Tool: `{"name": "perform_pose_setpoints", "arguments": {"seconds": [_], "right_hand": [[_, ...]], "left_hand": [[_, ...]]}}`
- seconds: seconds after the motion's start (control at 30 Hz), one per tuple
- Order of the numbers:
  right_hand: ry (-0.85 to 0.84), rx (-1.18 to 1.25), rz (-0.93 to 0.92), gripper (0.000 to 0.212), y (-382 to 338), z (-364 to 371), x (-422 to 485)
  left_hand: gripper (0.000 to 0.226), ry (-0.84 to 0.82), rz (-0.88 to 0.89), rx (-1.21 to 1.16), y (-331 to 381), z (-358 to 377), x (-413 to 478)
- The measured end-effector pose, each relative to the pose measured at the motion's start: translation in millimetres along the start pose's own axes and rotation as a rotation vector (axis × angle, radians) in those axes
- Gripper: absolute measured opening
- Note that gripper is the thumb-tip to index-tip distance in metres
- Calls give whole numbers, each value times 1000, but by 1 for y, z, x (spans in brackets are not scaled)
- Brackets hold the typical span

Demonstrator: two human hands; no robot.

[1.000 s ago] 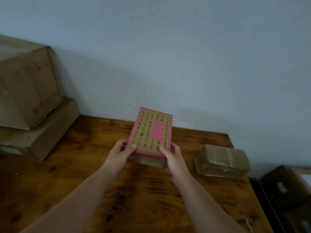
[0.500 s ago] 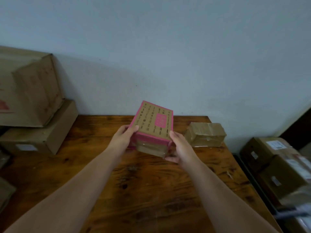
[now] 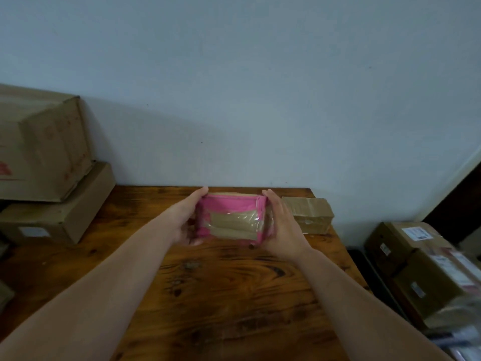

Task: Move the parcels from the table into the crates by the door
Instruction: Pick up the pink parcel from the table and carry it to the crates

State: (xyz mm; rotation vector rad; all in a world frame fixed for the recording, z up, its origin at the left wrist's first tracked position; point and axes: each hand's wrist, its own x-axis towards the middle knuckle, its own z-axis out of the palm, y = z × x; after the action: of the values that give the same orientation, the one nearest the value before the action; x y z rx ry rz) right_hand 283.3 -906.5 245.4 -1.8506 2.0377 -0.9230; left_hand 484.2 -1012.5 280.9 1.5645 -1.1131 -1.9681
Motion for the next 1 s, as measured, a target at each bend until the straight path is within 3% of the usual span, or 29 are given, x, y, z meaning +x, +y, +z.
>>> {"name": "perform_pose_setpoints", "arguments": {"seconds": [0.2,0.3,0.43,0.53,0.6,0.77,0.93,1.0], "right_hand": [[2,314,169,107,3,-15,9],[-5,506,312,87,5,-19,16],[-63,712,404,69,9,-21,21],[-113,726,455,36,8,-21,20],[-157,754,483,16,8,-20,21],[-203,789,504,28,5,-17,23],[-169,893,534,83,2,-14,16],[-174,931,530,77,2,-11,12]], "left_hand": [[61,-16,204,171,-1,4,-5],[61,-4,358,209,-7,-1,-4],[89,-77,408,315,-15,-6,0],[105,-184,377,317,-18,-3,2],[101,-242,361,256,-22,-2,4],[90,-264,359,167,-30,0,10],[81,-238,370,137,-31,-4,14],[75,-248,380,156,-28,-5,13]]}}
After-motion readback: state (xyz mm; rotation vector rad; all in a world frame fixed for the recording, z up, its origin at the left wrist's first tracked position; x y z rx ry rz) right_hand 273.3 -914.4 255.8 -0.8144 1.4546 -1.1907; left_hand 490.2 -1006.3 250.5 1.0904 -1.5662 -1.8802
